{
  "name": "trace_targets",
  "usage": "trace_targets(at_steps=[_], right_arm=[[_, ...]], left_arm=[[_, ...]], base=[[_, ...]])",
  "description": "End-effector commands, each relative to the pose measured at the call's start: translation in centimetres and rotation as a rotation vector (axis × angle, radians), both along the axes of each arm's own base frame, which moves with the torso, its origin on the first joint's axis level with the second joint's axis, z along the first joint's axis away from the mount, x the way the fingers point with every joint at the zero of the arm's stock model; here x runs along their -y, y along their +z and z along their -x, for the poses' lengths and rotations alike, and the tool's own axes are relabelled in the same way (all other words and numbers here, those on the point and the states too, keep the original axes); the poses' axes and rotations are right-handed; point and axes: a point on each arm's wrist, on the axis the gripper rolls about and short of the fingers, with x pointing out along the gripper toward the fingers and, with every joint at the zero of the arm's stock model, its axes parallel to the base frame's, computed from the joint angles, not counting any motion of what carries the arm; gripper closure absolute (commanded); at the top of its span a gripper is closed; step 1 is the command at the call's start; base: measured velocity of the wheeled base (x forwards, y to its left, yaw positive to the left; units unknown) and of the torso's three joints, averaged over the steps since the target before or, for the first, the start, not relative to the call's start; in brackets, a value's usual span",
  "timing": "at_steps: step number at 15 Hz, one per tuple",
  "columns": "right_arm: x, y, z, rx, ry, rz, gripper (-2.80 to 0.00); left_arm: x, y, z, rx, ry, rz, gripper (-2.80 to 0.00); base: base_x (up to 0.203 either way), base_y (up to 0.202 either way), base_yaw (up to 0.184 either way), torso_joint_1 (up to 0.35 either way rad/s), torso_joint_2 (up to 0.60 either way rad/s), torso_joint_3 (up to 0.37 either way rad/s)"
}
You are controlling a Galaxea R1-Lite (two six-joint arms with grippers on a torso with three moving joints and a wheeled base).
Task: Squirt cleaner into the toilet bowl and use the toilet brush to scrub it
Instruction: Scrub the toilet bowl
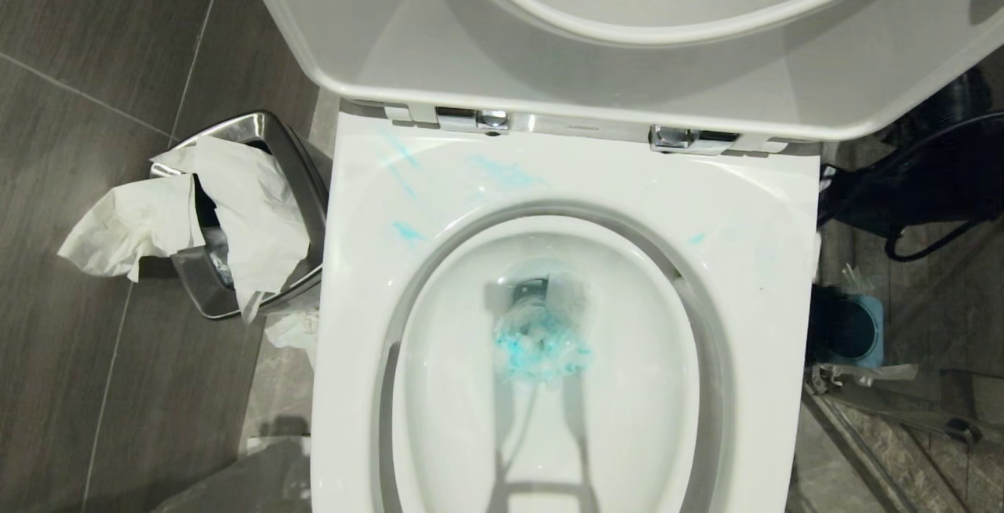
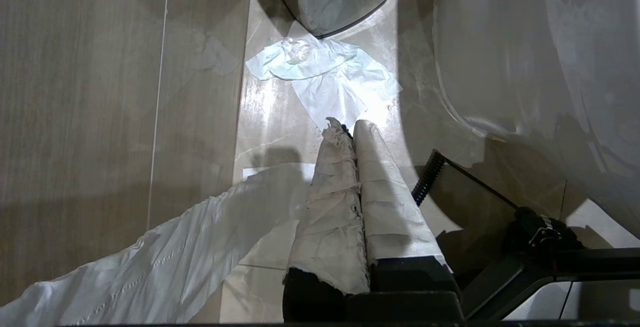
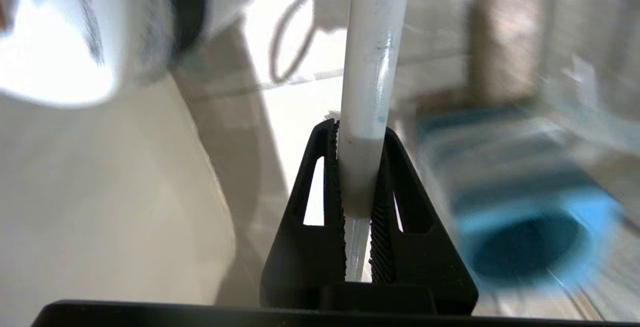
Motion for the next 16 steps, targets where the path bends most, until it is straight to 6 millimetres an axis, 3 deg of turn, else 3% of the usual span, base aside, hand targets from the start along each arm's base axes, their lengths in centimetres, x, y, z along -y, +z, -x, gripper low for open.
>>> trace_targets(at_steps=[1, 11, 16], right_arm=[[0.4, 1.7, 4.2, 0.026, -0.014, 0.017, 0.0], [-1.4, 1.5, 23.0, 0.019, 0.06, 0.141, 0.0], [-2.0, 1.6, 28.4, 0.049, 0.106, 0.218, 0.0]], left_arm=[[0.0, 0.0, 0.0, 0.0, 0.0, 0.0, 0.0], [0.0, 0.0, 0.0, 0.0, 0.0, 0.0, 0.0], [0.0, 0.0, 0.0, 0.0, 0.0, 0.0, 0.0]], base=[[0.0, 0.0, 0.0, 0.0, 0.0, 0.0], [0.0, 0.0, 0.0, 0.0, 0.0, 0.0], [0.0, 0.0, 0.0, 0.0, 0.0, 0.0]])
